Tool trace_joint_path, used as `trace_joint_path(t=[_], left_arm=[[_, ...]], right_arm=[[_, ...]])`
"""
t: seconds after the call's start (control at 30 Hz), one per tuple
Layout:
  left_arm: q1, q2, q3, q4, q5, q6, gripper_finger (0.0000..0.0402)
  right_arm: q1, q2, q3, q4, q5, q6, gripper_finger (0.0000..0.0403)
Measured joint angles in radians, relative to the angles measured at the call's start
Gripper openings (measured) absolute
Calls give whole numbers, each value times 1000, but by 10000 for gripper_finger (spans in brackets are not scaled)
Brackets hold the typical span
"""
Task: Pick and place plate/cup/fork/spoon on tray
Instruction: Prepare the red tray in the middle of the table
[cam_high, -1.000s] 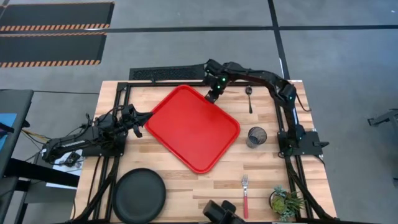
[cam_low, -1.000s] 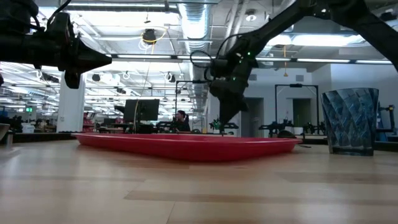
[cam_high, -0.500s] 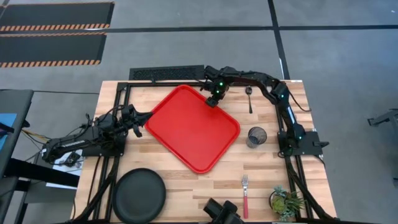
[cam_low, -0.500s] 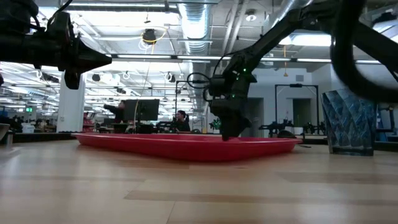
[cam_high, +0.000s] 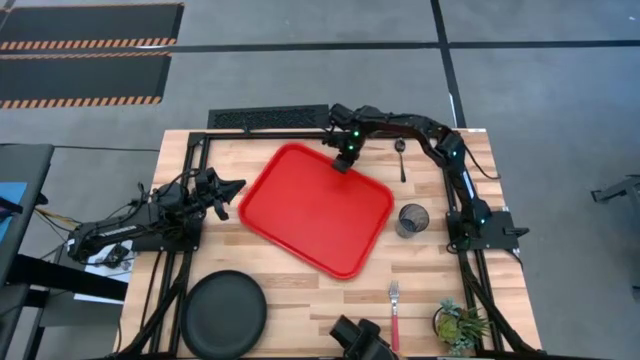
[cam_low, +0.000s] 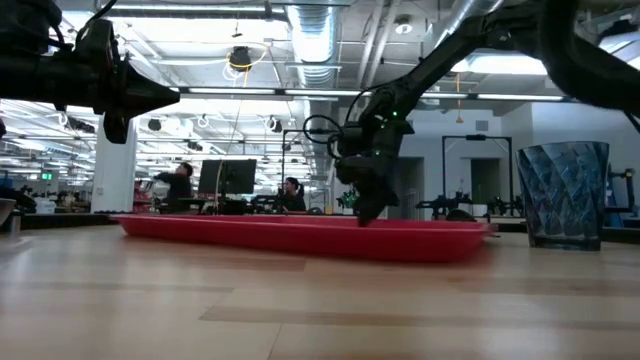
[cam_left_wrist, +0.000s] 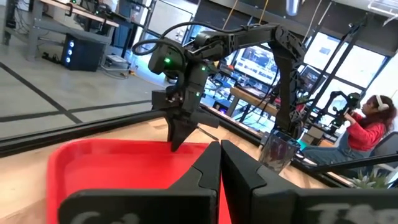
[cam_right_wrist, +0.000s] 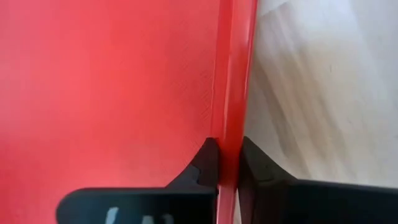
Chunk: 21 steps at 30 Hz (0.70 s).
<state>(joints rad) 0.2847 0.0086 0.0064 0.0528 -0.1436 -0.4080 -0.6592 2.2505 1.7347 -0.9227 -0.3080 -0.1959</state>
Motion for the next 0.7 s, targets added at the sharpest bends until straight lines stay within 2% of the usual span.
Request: trace_joint_path(t=[0.13, 0.33, 0.5, 0.7], left_arm=[[0, 0, 0, 0, 0, 0, 0], [0, 14, 0, 1, -2, 4, 0], [0, 59, 0, 1, -3, 5, 0], [0, 119, 0, 1, -3, 4, 0]], right_arm=[[1, 0, 44, -32, 11, -78, 44], [21, 0, 105, -27, 19, -166, 29], [69, 0, 121, -24, 22, -249, 33], [131, 0, 121, 13, 29, -277, 33]])
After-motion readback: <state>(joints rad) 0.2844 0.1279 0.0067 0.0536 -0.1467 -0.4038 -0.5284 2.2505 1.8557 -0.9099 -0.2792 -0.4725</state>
